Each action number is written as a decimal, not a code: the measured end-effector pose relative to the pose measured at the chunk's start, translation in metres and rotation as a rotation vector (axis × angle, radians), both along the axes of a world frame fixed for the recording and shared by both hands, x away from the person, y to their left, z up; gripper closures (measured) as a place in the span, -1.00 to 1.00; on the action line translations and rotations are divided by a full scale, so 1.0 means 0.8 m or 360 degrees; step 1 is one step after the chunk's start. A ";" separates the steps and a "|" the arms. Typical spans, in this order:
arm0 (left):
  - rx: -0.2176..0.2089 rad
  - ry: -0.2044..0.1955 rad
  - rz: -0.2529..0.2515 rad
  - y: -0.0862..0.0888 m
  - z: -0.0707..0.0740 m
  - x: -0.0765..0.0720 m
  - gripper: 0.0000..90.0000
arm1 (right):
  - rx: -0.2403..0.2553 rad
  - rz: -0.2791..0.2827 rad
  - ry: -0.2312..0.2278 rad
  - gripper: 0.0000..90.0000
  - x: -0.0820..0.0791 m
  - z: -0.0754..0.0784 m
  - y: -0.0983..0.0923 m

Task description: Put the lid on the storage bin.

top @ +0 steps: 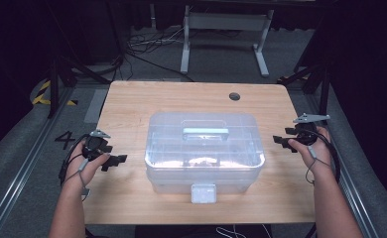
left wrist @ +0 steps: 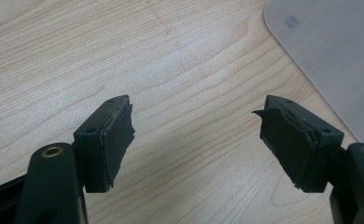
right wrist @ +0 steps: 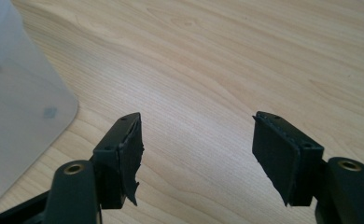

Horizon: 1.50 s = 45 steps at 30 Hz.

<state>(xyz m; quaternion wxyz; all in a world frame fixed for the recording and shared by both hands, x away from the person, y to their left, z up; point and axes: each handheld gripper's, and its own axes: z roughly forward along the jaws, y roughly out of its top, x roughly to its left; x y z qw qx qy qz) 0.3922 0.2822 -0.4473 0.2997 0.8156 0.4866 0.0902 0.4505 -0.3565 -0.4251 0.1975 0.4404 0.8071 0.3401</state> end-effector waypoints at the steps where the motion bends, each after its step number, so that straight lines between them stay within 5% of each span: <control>1: 0.0008 0.0005 -0.0003 -0.001 0.000 0.001 -0.43 | -0.0004 0.0003 0.0009 -0.24 0.001 -0.004 0.001; 17: 0.0058 0.0021 -0.0046 -0.015 -0.007 0.016 -0.43 | -0.0056 -0.0074 0.0074 -0.24 0.000 -0.047 -0.001; 22: 0.0064 0.0037 -0.0062 -0.016 -0.010 0.017 -0.43 | 0.0042 -0.0041 0.0098 -0.24 0.002 -0.057 0.001; 45: 0.0095 0.0026 -0.0191 -0.022 -0.025 0.022 -0.42 | 0.0038 0.0076 -0.0012 -0.27 0.002 -0.086 0.028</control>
